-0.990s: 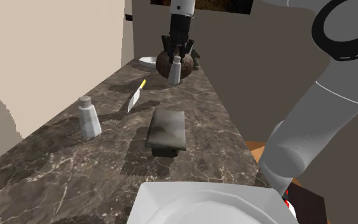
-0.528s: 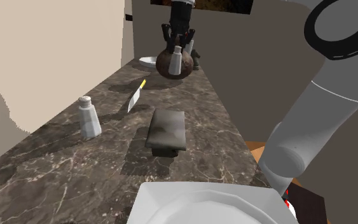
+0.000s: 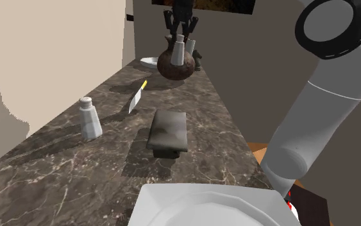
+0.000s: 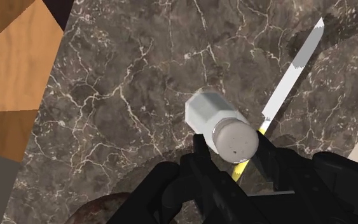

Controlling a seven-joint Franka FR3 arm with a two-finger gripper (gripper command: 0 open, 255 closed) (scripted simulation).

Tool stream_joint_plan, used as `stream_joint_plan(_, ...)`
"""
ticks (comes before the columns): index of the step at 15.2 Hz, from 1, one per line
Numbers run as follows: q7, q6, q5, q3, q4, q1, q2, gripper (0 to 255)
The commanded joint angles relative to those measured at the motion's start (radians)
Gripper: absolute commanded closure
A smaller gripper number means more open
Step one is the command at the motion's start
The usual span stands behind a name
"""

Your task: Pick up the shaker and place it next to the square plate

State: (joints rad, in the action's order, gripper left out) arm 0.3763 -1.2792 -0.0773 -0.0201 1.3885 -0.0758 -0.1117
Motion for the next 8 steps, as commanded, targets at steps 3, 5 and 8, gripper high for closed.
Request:
stream_joint_plan(3, 0.004, 0.068, -0.003, -0.001, -0.111, -0.001, 0.043, 255)
stream_joint_plan(5, 0.005, 0.09, -0.004, -0.002, -0.148, -0.001, 0.058, 255)
stream_joint_plan(8, 0.079, 0.074, -0.006, 0.039, -0.081, 0.033, 0.002, 255)
